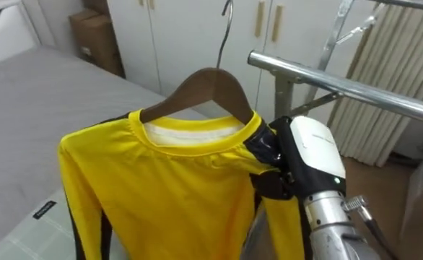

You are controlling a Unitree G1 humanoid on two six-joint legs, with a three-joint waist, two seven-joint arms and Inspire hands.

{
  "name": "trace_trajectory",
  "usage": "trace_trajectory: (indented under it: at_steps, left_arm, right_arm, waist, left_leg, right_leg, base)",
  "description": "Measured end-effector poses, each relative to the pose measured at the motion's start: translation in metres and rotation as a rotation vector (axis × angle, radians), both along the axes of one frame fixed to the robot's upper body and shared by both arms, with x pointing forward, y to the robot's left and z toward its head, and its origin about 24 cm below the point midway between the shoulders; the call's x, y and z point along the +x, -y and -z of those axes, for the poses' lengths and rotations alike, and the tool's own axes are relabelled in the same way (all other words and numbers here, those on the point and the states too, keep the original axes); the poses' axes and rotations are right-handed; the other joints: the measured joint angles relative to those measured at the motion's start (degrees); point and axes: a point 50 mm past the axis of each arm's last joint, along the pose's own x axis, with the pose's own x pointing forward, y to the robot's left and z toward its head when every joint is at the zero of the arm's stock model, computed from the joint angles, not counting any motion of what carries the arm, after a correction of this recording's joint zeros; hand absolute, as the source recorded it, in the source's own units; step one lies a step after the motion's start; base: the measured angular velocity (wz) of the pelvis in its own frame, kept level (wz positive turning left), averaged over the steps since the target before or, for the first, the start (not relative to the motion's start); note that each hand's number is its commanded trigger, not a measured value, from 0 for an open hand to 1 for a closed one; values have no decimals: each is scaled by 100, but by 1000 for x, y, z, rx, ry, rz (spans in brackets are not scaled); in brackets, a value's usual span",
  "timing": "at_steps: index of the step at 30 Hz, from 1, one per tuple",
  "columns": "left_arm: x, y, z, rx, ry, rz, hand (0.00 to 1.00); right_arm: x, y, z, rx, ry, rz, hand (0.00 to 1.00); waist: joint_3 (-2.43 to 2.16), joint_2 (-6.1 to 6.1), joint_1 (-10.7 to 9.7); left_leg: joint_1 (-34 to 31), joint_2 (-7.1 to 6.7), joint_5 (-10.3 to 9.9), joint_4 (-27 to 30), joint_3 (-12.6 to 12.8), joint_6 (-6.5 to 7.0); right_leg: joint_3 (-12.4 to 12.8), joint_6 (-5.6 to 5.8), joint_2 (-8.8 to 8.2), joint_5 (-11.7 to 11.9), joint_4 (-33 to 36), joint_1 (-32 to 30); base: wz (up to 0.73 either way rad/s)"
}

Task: Hang clothes

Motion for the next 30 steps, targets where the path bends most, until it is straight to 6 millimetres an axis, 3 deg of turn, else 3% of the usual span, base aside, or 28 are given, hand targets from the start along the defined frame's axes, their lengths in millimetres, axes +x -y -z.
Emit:
trace_trajectory:
  at_steps: [2,3,4,5,6,7,8,9,10,11,12,14,16,19,30]
  left_arm:
    - [-4,2,1,-7,-16,-12,0]
    - [-9,2,1,-7,-34,-18,0]
    - [-13,3,1,-5,-55,-24,0]
    - [-17,4,2,-4,-73,-29,0]
    - [-24,4,1,-1,-101,-38,0]
    - [-29,1,0,9,-121,-45,0]
    - [-30,-1,-1,14,-127,-51,0]
    - [-32,-2,-2,20,-132,-80,0]
    - [-35,-1,-2,16,-137,-112,0]
    - [-37,-2,-2,13,-141,-123,0]
    - [-39,-3,-3,11,-148,-147,0]
    - [-40,-3,-3,5,-155,-161,0]
    - [-38,-2,-3,-9,-162,-162,0]
    - [-31,-2,-2,-5,-170,-129,0]
    - [-20,-3,-2,36,-162,-51,0]
  right_arm:
    - [2,-3,0,-28,-4,1,100]
    - [2,-4,0,-43,-10,0,100]
    - [4,-7,-2,-61,-6,-7,100]
    - [4,-8,-2,-67,-6,-14,100]
    - [4,-9,-1,-68,-9,-17,100]
    - [4,-9,-2,-64,-7,-15,100]
    - [5,-9,-3,-60,-2,-17,100]
    - [7,-11,-5,-57,6,-22,100]
    - [7,-12,-5,-53,2,-24,100]
    - [7,-13,-5,-50,1,-28,100]
    - [7,-16,-4,-37,-4,-44,100]
    - [7,-17,-3,-26,-10,-55,100]
    - [8,-17,-1,-16,-25,-49,100]
    - [8,-21,1,10,-36,-48,100]
    - [14,-22,-9,10,-2,-50,100]
  waist:
    - [-1,3,108]
    - [-4,6,187]
    - [10,27,432]
    - [9,29,467]
    - [-1,14,391]
    - [-26,-81,378]
    - [-12,-173,416]
    - [19,-250,446]
    - [7,-218,495]
    - [5,-198,543]
    - [9,-180,568]
    - [9,-181,559]
    - [7,-172,464]
    - [3,-185,203]
    - [5,-243,57]
  left_leg:
    - [88,89,6,-86,370,-1]
    - [192,250,14,-218,665,-5]
    - [269,447,-8,-344,1154,-67]
    - [328,505,-42,-343,1343,-100]
    - [457,507,-126,-338,1497,-120]
    - [567,501,-193,-248,1682,-202]
    - [604,468,-240,-130,1772,-257]
    - [595,411,-332,27,1768,-306]
    - [586,403,-326,16,1422,-291]
    - [584,408,-330,-11,1214,-283]
    - [568,411,-315,-104,789,-259]
    - [566,417,-295,-208,574,-249]
    - [576,481,-246,-261,674,-323]
    - [495,533,-228,-301,872,-360]
    - [463,606,-225,-232,919,-422]
  right_leg:
    - [-281,152,-76,166,-215,-72]
    - [-610,370,-164,307,-487,-69]
    - [-1782,171,-479,99,-177,-243]
    - [-2452,13,-720,-146,242,-336]
    - [-3386,70,-1307,-578,985,-252]
    - [-3828,242,-1777,-1053,1348,-124]
    - [-3917,412,-1935,-1160,1344,-128]
    - [-3834,320,-1856,-1304,1296,-123]
    - [-3507,225,-1626,-1224,1136,-40]
    - [-3394,100,-1501,-1137,987,-1]
    - [-3185,-23,-1292,-939,686,69]
    - [-2905,-127,-1080,-719,370,89]
    - [-2748,-172,-917,-455,49,74]
    - [-2790,-178,-889,-247,-200,50]
    - [-2732,-197,-816,-95,-266,73]
  base:
    - [-111]
    - [-138]
    - [-149]
    - [-125]
    - [-62]
    - [-50]
    - [-66]
    - [-86]
    - [-95]
    - [-108]
    - [-113]
    - [-97]
    - [-60]
    - [-18]
    - [-4]
